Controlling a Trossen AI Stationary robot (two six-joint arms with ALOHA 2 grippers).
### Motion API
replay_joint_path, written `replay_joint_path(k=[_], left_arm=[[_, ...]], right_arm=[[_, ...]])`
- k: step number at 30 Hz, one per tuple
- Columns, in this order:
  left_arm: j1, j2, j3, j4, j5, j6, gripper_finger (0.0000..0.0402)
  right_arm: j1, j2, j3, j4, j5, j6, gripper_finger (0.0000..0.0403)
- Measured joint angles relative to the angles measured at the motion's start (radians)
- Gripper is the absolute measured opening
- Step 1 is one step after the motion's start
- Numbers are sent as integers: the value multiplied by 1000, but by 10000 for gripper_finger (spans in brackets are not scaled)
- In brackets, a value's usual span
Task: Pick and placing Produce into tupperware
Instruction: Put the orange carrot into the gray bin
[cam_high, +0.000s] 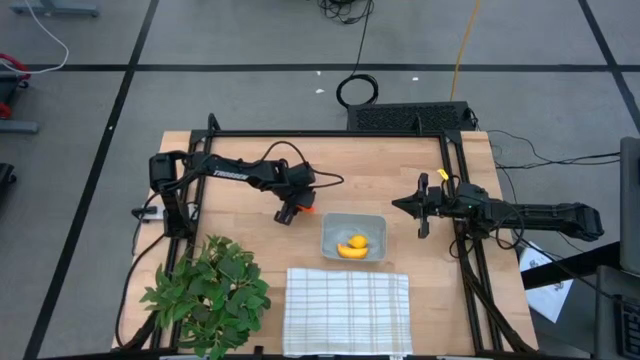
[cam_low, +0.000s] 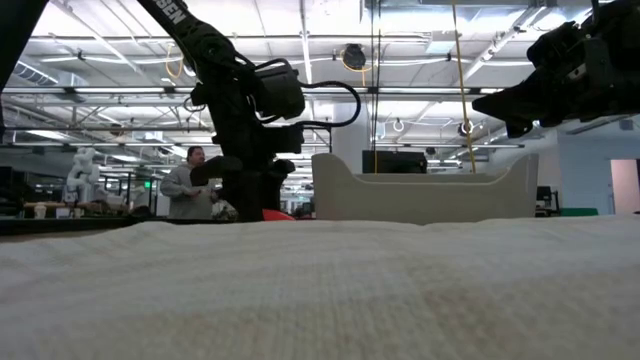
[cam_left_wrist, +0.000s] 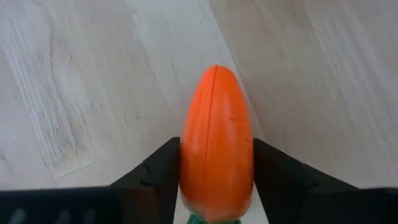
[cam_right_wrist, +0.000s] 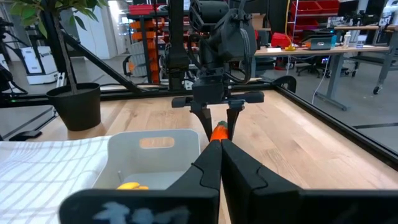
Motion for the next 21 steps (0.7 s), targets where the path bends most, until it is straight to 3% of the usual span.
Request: replay_joint_path(k=[5,11,21], left_arm=[[0,-2,0,0,-1,-3,153],[-9,-11,1,-5,-78,-26,169],[-10,-110,1,-4,-72,-28,172]], right_arm=[[0,0,0,0,0,0,0],[0,0,0,0,0,1,0],[0,0,-1,2,0,1,0]])
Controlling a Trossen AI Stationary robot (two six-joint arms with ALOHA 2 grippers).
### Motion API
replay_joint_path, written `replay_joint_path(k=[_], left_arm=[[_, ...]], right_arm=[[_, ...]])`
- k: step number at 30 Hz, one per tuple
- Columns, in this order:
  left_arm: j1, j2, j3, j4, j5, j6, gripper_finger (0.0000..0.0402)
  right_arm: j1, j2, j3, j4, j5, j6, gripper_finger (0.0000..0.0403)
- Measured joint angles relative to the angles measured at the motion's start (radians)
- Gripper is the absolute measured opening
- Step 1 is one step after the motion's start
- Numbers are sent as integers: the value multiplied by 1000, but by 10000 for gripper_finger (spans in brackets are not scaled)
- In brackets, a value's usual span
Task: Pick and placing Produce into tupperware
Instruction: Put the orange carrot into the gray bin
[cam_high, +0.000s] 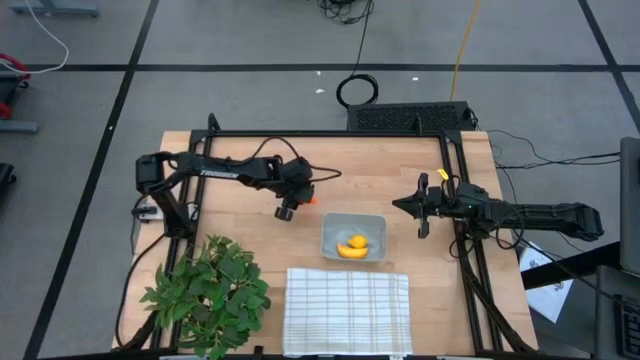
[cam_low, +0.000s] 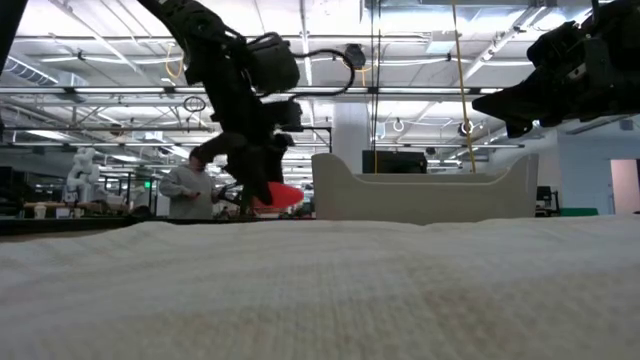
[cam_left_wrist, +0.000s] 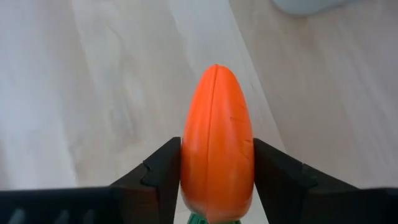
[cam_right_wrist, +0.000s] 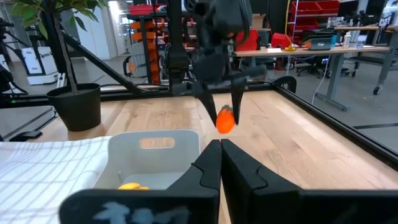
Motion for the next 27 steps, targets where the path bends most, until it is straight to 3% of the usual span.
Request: replay_joint_path(k=[27], left_arm=[[0,-378,1,33,21,-179,173]], right_arm=[[0,0,0,0,0,0,0]])
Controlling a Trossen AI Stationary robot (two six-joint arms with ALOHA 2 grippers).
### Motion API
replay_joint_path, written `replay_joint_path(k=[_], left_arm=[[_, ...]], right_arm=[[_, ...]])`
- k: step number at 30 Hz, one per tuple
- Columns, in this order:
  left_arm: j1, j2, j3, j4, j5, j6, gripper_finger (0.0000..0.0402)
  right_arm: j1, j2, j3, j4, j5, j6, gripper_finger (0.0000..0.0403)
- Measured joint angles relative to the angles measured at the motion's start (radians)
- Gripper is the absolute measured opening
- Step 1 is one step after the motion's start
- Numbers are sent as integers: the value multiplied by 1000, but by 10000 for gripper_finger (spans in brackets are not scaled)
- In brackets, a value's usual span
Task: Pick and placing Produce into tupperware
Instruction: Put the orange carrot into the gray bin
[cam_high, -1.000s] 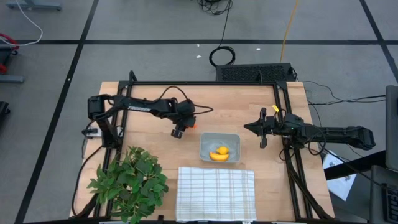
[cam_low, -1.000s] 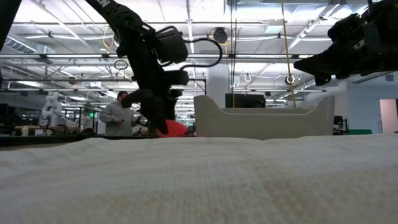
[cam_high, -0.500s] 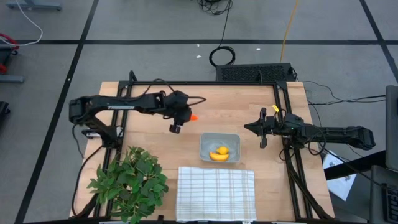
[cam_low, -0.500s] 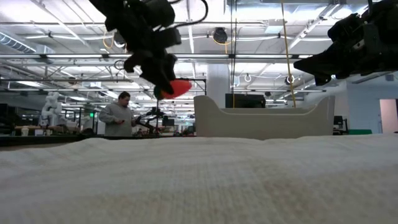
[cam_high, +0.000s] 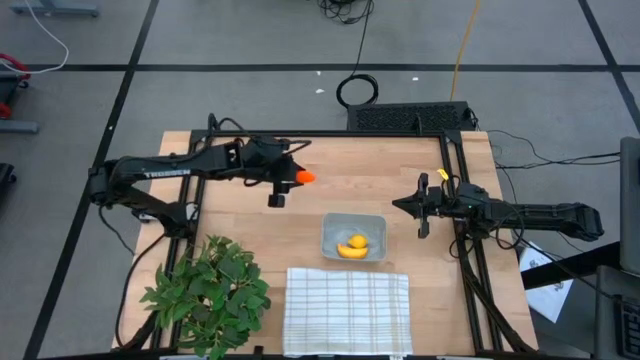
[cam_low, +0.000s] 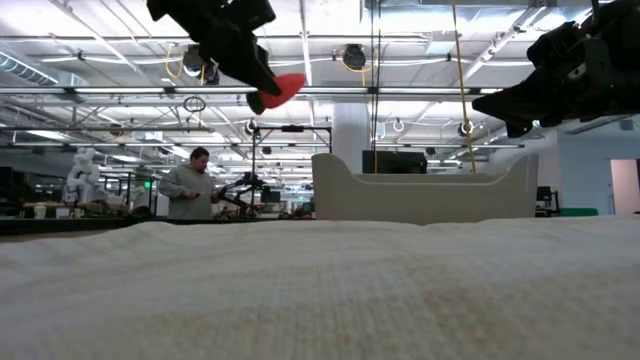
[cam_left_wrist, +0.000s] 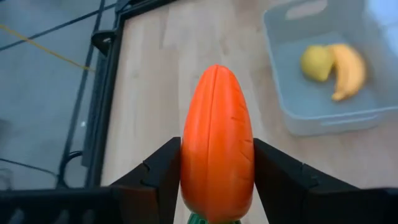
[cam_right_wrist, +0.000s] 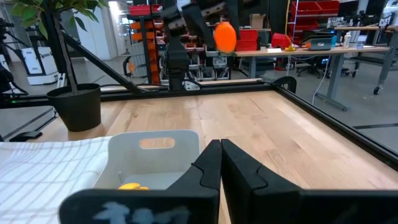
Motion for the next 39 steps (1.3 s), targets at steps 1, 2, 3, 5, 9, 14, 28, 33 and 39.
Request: replay_joint_path(k=[1,2,3,5,9,14,28,33,39], left_arm=[[0,-7,0,0,14,-10,173],[0,-13,0,3,27,-17,173],[0,-22,0,3,39,-23,173],[0,-44,0,3,55,-27,173],[0,-97,0,4,63,-25,173],[2,-171,0,-1,72,-48,173],[2,-210,0,29,242,-154,172],[-10,-163,0,106,263,-251,172],[-36,-69,-1,264,263,-390,172]], right_arm=[[0,0,0,0,0,0,0],[0,0,0,0,0,0,0],[0,0,0,0,0,0,0],[0,0,0,0,0,0,0],[0,0,0,0,0,4,0],[0,0,0,0,0,4,0],[0,0,0,-1,0,13,0],[0,0,0,-1,0,13,0],[0,0,0,0,0,13,0]])
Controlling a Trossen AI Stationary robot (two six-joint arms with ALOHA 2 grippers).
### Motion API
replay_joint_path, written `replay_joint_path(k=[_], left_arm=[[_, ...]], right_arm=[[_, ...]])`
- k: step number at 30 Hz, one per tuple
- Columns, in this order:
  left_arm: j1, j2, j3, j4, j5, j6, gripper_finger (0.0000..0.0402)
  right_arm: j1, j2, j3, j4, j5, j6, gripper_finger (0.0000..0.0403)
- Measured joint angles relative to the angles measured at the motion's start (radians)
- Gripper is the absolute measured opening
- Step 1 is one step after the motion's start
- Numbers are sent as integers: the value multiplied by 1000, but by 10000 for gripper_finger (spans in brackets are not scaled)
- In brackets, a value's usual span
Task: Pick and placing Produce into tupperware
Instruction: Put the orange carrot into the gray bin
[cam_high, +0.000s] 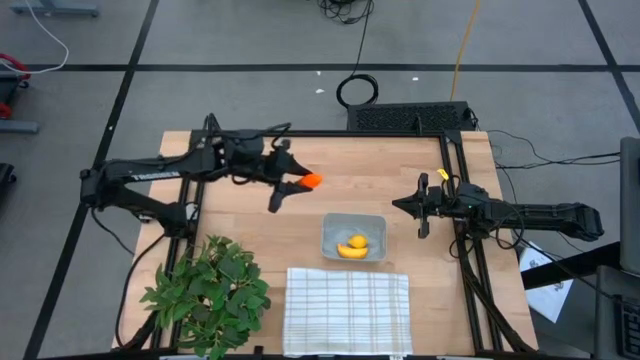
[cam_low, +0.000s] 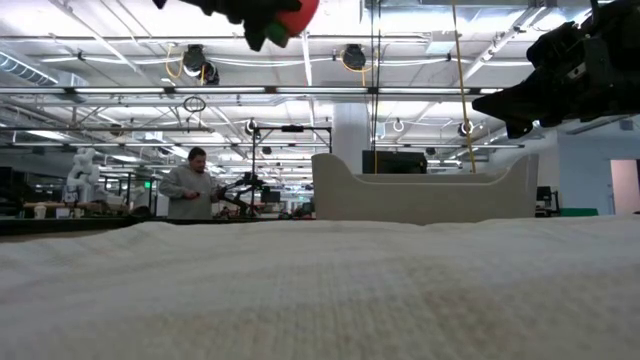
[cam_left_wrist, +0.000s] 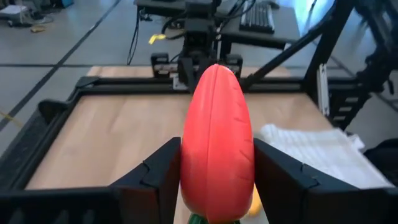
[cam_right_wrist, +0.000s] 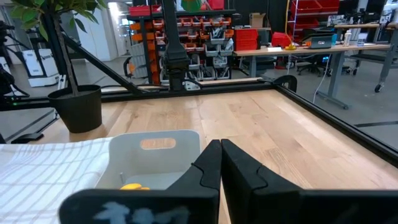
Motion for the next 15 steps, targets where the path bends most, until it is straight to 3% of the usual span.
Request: replay_joint_path(k=[15], left_arm=[[-29,149,0,150,20,-113,172]], right_arm=[[0,0,0,0,0,0,0]])
